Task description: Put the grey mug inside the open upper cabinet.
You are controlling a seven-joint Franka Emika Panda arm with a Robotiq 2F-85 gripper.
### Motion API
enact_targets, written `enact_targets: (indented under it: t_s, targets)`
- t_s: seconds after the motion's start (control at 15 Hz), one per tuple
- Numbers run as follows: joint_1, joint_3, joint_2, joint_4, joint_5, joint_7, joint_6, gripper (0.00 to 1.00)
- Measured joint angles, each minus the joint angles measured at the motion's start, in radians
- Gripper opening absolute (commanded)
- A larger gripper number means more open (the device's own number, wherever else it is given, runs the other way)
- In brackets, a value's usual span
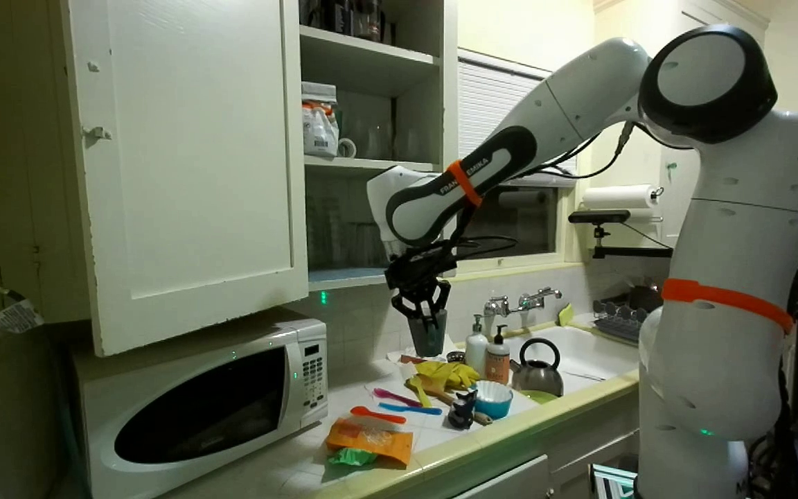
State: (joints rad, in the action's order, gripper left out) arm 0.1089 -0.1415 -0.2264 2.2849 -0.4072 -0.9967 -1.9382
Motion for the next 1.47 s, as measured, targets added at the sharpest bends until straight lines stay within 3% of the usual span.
enact_targets:
  t_s: [0.07, 0.13, 0.67, 0.87, 1.47]
  targets:
    - [0.003, 0.003, 0.006, 0.000, 0.000, 0.000, -0.001, 0.19]
    - [0.006, 0.004, 0.017, 0.000, 0.000, -0.001, -0.002, 0.05]
    - [0.009, 0.075, 0.008, -0.046, -0.011, 0.031, -0.010, 0.05]
    - [0.008, 0.101, -0.035, -0.083, -0.011, 0.105, -0.010, 0.05]
    - [0.025, 0.092, -0.049, -0.237, 0.034, 0.354, -0.060, 0.05]
